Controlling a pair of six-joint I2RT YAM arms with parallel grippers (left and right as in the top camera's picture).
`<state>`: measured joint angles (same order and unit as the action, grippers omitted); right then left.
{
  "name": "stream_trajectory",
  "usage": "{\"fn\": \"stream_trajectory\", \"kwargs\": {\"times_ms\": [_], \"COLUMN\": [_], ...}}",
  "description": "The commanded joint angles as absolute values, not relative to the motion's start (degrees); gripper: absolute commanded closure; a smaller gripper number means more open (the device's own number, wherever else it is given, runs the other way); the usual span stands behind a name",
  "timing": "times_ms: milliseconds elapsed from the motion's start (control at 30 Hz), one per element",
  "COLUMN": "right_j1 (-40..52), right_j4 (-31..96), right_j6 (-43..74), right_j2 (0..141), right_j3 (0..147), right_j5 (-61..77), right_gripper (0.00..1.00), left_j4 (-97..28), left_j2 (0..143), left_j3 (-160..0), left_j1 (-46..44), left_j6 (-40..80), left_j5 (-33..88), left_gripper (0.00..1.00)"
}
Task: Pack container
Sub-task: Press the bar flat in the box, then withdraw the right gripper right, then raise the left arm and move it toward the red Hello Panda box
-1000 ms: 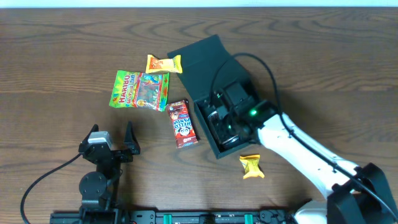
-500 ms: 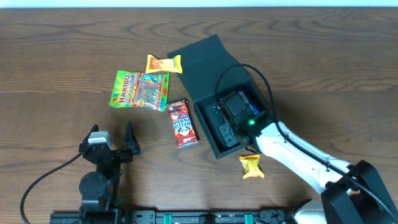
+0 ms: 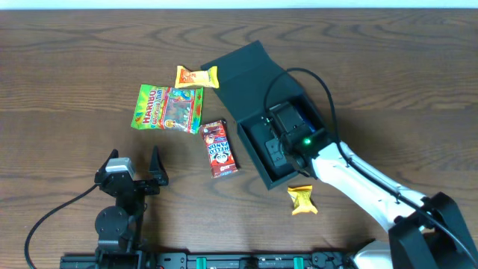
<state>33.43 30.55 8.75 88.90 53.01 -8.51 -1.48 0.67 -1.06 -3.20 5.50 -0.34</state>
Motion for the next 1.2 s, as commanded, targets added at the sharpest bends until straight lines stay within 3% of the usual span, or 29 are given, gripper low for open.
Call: {"fn": "stream_trajectory", "kwargs": {"times_ms": [0,167,300,633,833,1167], "right_j1": [32.64,29.74,22.79,-1.85,-0.05,10.2], "right_j4": [30.35,31.0,34.11,38.02,46.98,37.39], "right_j6": [7.79,7.68,11.4,8.75,13.39,16.29], "right_j2": [86.19,85.19,85.23,85.6,85.73,85.84], "right_j3": [56.75,57.74,57.71,57.63,56.55,49.1], "right_j5": [-16.36,-28.16,-27.9,1.63,1.89,16.67], "right_gripper": [0.97,0.94,0.99,0.94,0.98,0.98], "left_j4": [-4.34,-4.34,-4.34,-4.34,-4.34,-4.32], "left_j2": [0.21,0.21,0.21,0.21,0.21,0.21], "left_j3": [-0.25,-0.25,-0.25,-0.25,-0.25,-0.25], "left_j1": [-3.01,-3.01,-3.01,-3.01,-3.01,-3.01], "left_j6": [4.69,4.69,4.69,4.69,4.69,4.69], "left_j5": [-0.38,-0.38,-0.38,-0.38,-0.36,-0.38], "left_gripper": [0.05,0.05,0.05,0.05,0.05,0.05]}}
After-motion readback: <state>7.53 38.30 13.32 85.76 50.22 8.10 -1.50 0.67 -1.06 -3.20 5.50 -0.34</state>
